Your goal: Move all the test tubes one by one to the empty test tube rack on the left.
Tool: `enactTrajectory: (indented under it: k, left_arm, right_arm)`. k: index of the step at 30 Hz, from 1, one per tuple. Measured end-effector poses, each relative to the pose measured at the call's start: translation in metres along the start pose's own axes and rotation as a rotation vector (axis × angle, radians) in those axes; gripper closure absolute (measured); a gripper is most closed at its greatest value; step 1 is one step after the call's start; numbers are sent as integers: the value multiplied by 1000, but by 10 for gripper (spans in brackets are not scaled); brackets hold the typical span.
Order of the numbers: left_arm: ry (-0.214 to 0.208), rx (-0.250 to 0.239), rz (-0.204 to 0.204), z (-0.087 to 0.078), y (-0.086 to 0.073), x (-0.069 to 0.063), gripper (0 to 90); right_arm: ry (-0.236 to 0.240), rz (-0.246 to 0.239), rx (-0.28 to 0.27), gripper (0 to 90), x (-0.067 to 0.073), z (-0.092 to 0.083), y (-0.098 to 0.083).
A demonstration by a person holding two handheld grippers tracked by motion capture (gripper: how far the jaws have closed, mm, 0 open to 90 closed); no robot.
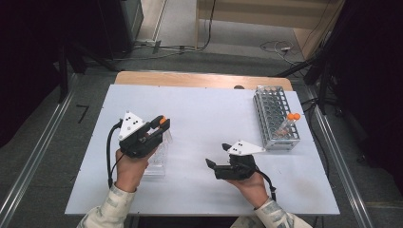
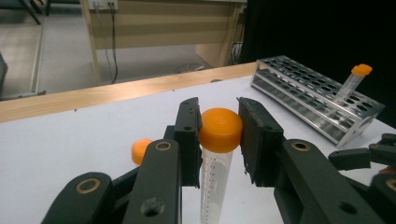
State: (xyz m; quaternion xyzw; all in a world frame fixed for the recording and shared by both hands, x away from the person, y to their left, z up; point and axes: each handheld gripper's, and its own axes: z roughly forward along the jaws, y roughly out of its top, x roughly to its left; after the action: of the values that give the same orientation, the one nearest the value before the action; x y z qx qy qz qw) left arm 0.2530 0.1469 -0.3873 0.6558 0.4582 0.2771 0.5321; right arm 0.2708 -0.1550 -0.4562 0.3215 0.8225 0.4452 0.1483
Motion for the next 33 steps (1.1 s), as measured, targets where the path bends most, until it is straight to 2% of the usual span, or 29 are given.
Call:
enactTrajectory:
  k: [8,18,22,33]
  left_arm:
    - [43,5,-5,-4,0,11,701]
    - [85,18,16,-2,-3,13,701]
    - [96,41,21,3,-8,15,701]
    - [117,67,54,11,-17,6,698]
  right_arm:
    - [0,1,-1,194,0,0,0]
    - [2,-1,-1,196,0,-1,0]
    - [1,-3,-1,197,0,-1,-1]
    - [-5,0,0,199,-1,-1,-1]
